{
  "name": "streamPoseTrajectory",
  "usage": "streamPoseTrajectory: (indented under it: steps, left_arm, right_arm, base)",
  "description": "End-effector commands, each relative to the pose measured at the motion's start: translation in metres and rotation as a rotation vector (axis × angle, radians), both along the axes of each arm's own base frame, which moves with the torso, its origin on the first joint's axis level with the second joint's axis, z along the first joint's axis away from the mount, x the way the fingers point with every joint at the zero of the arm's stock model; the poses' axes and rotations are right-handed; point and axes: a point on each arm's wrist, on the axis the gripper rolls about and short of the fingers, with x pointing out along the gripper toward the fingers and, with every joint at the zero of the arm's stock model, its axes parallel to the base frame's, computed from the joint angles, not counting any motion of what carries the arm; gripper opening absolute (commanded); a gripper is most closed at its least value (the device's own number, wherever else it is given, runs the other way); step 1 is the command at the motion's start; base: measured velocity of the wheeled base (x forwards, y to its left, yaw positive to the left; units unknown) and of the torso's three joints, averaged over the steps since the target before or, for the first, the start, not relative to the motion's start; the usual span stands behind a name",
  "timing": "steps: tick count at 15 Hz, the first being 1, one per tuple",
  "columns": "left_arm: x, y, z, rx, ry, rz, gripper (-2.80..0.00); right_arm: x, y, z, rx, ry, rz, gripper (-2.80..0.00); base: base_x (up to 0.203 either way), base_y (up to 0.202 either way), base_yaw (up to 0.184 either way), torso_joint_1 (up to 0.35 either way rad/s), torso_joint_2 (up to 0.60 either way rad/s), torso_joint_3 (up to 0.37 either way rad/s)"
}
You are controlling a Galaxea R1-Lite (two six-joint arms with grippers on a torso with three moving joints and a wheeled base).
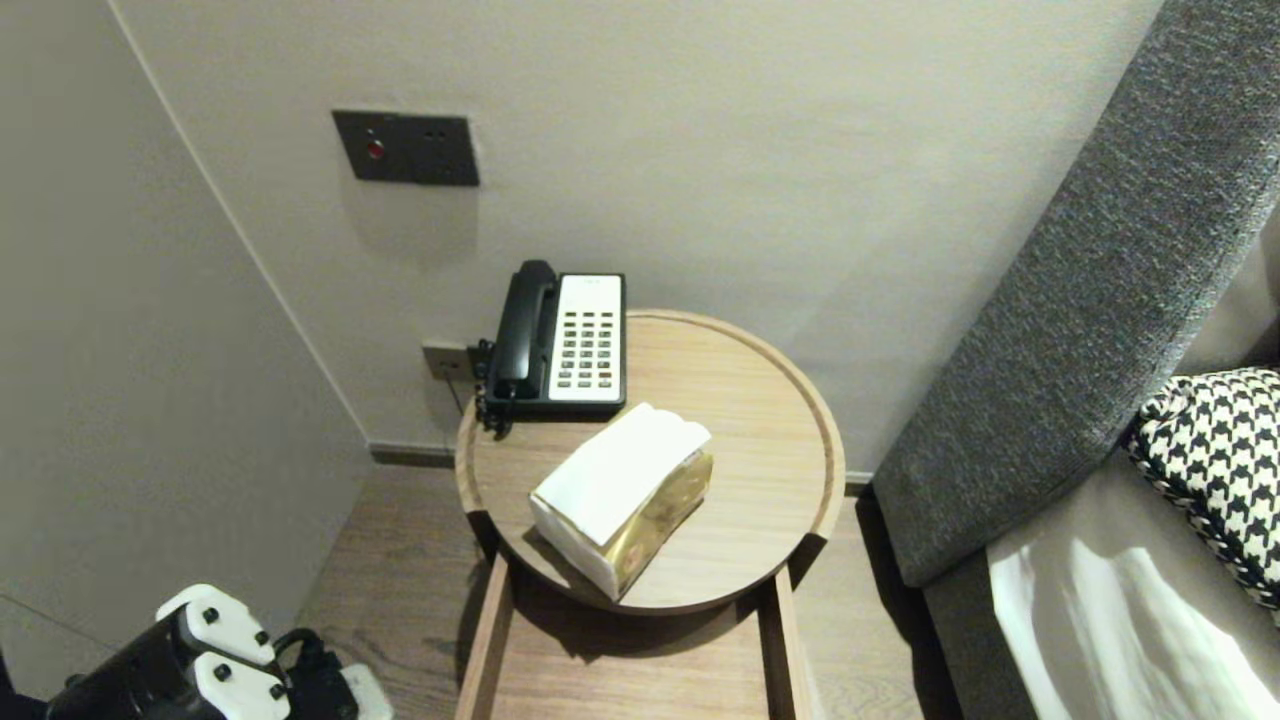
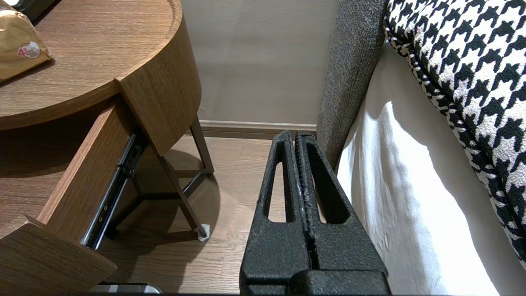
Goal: Close the nightstand drawer
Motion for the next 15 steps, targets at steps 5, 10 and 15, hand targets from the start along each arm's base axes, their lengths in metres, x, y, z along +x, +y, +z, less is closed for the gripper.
streamPoseTrajectory:
  steps: [5,10,15]
  left_arm:
    - [0.01,-0.015,-0.018,0.019,0.003,-0.004,-2.8]
    - [0.015,-0.02,-0.019,0.038,-0.022,0.016,-2.8]
    - [0.025,-0.032,-0.028,0.01,-0.087,0.044,-2.8]
  right_arm:
    - [0.003,0.0,-0.011,0.0,0.039,0.001,-2.8]
    - [0.003,0.0,-0.011,0.0,0.039,0.0,-2.8]
    - [0.003,0.0,-0.011,0.0,0.039,0.001,-2.8]
  base:
    - [0.0,0.0,0.0,0.0,0.0,0.0]
    - [0.0,0.0,0.0,0.0,0.0,0.0]
    - [0.0,0.0,0.0,0.0,0.0,0.0]
